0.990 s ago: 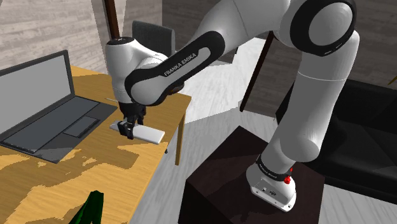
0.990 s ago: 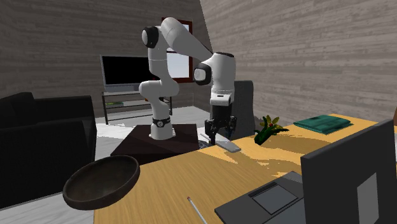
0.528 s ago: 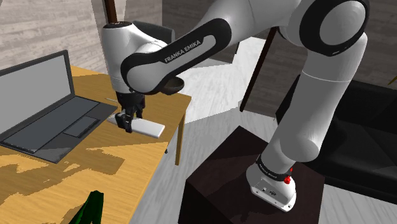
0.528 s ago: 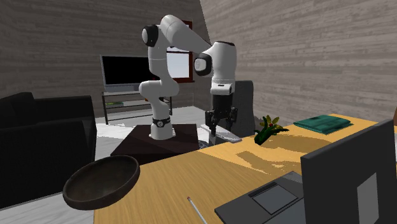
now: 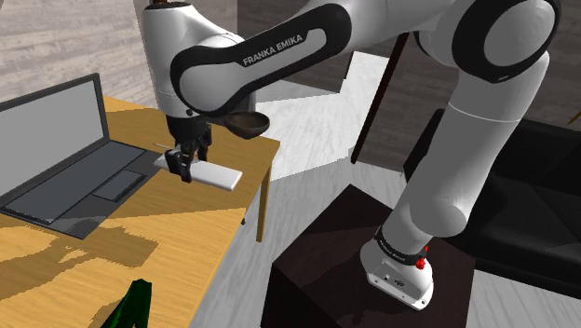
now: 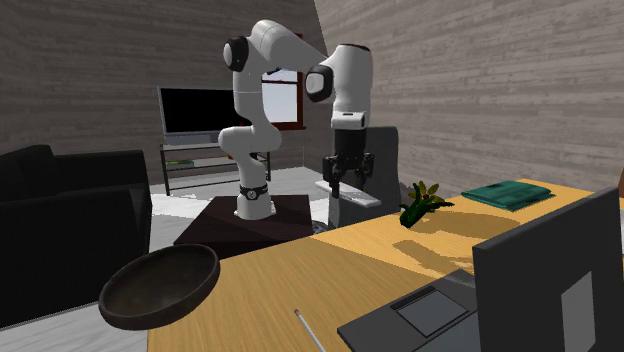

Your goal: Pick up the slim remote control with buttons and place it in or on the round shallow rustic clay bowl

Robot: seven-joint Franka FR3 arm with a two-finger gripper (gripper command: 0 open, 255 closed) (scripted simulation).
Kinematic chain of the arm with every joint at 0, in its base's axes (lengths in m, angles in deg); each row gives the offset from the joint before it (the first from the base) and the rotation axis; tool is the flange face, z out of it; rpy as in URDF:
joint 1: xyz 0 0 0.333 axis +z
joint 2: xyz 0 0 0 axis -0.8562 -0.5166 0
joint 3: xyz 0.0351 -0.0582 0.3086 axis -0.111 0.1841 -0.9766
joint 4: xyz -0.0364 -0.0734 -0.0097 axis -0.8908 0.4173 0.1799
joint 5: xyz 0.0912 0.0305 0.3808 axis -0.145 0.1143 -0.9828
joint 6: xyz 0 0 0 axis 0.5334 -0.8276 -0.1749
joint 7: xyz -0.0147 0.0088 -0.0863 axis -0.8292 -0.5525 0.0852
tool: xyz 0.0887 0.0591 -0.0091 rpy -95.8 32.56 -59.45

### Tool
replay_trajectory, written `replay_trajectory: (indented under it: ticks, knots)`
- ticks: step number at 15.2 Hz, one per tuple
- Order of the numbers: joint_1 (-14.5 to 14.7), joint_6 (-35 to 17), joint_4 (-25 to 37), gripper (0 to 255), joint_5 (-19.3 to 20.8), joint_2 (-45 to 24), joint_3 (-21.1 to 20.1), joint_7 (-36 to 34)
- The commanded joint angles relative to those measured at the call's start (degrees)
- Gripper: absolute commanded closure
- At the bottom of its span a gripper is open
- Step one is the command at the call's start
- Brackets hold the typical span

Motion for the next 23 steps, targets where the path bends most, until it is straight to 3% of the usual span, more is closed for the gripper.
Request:
replay_trajectory:
  ticks: [1, 3, 13, 23]
  knots:
    - [-0.08, 1.53, 1.03, 255, -0.33, 0.55, -0.02, 0.28]
    - [-0.12, 2.54, 1.69, 255, -0.55, 0.94, -0.04, 0.44]
    - [-7.34, 2.94, 3.54, 255, -0.64, -0.23, 5.71, 13.49]
    - [-13.76, 5.23, 12.23, 255, 0.44, -6.55, 10.78, 24.94]
